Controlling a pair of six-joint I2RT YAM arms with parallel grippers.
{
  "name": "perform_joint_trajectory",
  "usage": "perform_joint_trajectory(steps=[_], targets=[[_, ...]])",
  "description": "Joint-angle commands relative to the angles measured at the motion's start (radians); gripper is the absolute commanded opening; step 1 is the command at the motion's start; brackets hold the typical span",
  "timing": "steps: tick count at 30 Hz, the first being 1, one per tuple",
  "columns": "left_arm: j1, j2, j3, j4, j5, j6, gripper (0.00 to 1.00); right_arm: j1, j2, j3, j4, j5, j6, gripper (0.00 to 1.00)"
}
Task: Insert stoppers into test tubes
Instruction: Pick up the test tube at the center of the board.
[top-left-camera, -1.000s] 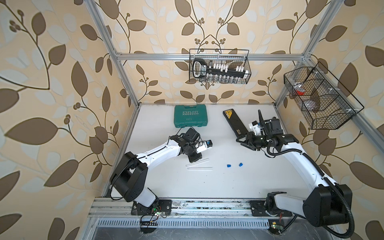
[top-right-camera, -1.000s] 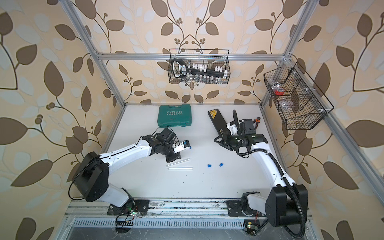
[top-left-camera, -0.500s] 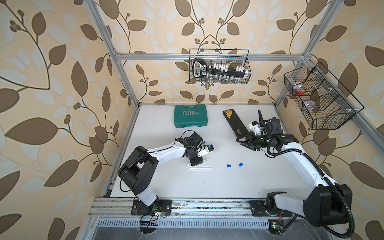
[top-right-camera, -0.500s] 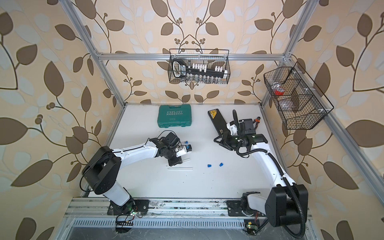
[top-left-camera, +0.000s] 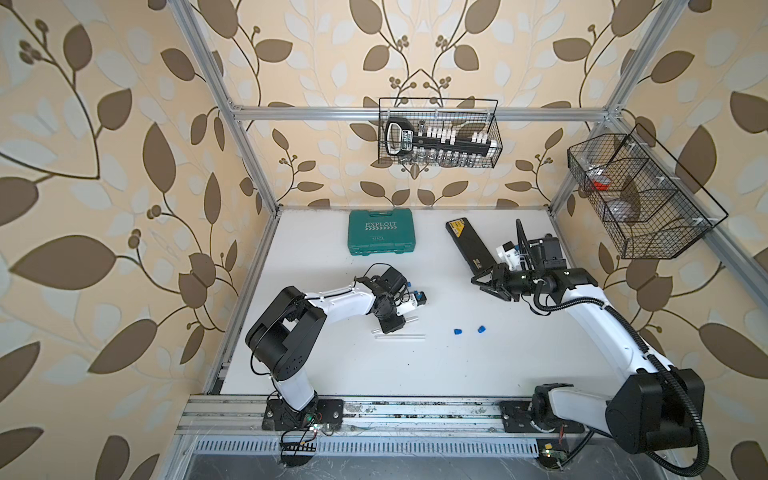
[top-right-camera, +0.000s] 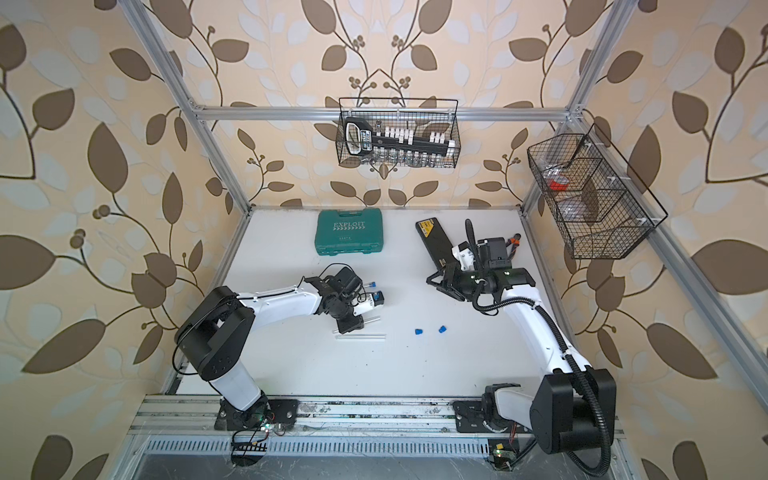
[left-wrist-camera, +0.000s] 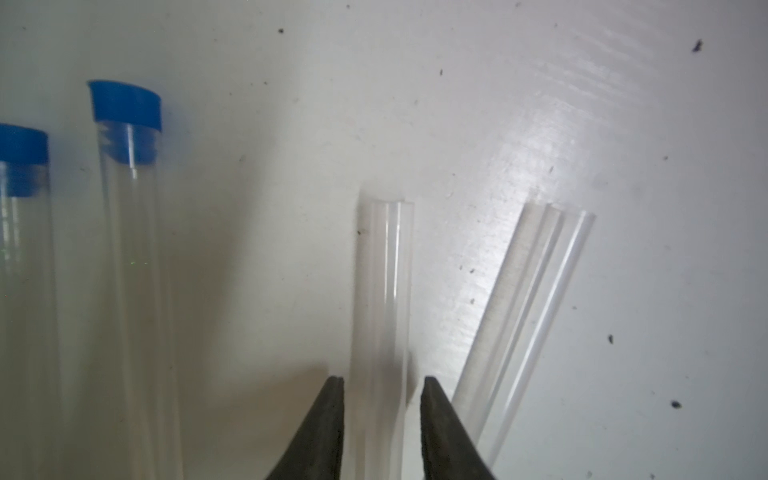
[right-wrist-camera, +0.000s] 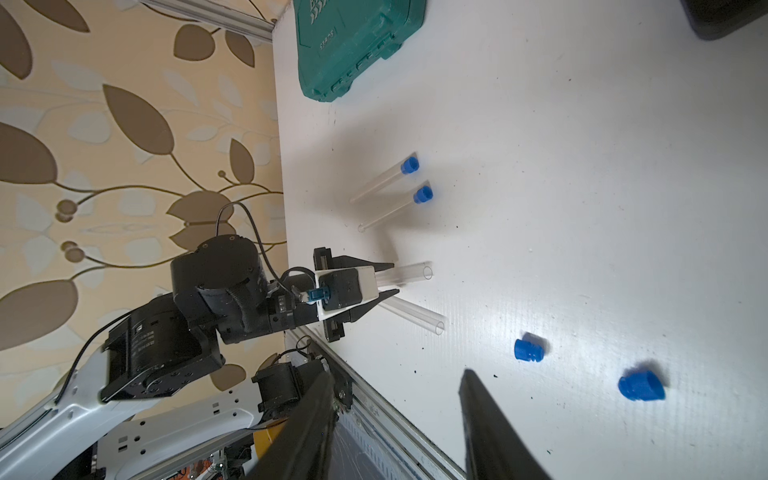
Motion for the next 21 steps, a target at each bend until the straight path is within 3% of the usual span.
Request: perform_joint_trajectory(steps=[1, 9, 21], targets=[[-0.01, 0.011, 0.0, 0.016, -0.017, 0.008, 0.32, 0.0, 0.003, 0.015, 0.003, -0.019, -0.01, 0.47], [-0.01, 0.031, 0.006, -0.016, -0.018, 0.031, 0.31, -0.001, -0.001, 0.018, 0.003, -0.019, -0.01, 0.47], [-0.01, 0.062, 0.013, -0.05, -0.064, 0.055, 0.21, -0.001, -0.002, 0.019, 0.006, -0.028, -0.01, 0.47]])
